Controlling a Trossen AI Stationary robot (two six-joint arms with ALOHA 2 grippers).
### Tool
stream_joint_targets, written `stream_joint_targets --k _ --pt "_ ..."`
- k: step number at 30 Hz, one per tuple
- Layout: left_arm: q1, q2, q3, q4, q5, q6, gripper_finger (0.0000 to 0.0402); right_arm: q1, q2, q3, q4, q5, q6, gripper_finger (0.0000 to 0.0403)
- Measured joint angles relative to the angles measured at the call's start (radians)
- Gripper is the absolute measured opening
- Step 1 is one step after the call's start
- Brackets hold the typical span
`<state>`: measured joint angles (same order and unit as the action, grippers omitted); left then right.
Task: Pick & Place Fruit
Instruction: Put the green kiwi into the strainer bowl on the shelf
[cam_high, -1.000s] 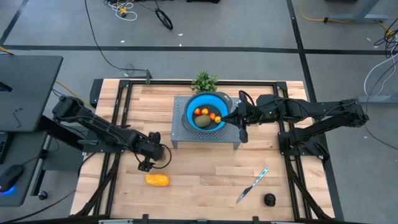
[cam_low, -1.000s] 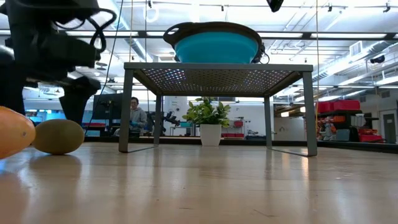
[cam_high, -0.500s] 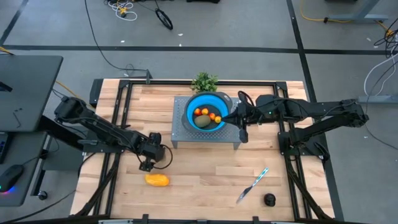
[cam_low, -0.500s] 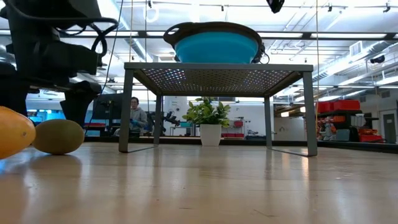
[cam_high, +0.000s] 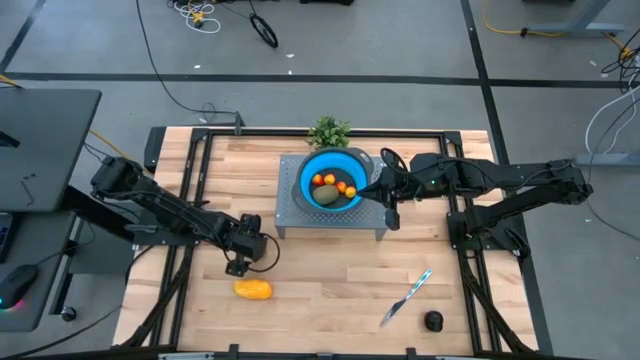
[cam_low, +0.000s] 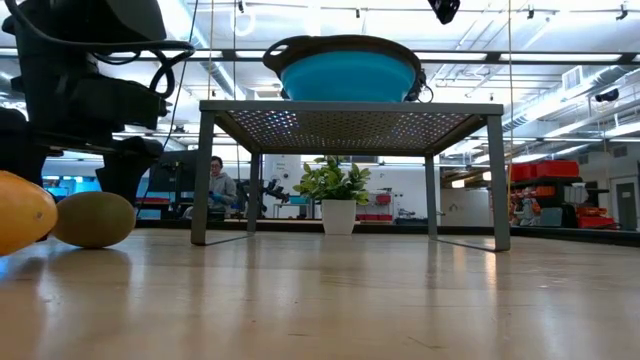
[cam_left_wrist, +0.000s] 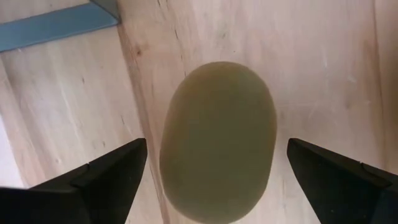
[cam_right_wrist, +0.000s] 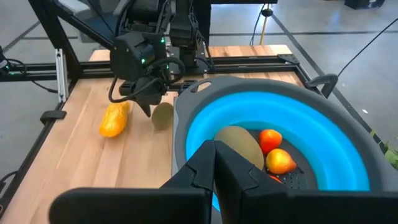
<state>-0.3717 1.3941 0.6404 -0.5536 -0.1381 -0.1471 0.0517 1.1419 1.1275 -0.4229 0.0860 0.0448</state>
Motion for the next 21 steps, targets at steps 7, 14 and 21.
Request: stream_joint_targets --k 7,14,21 --pt "0.000 0.000 0.000 0.000 0.000 -0.026 0.0396 0.000 0.000 0.000 0.000 0.000 0.000 0.0013" --pt "0.000 0.000 0.000 0.000 0.004 -0.031 0.0368 0.000 0.000 0.000 0.000 0.000 0.000 0.0013" --pt "0.000 0.000 0.000 0.000 0.011 -0.040 0.0324 0.000 0.000 0.000 0.000 0.000 0.000 0.0013"
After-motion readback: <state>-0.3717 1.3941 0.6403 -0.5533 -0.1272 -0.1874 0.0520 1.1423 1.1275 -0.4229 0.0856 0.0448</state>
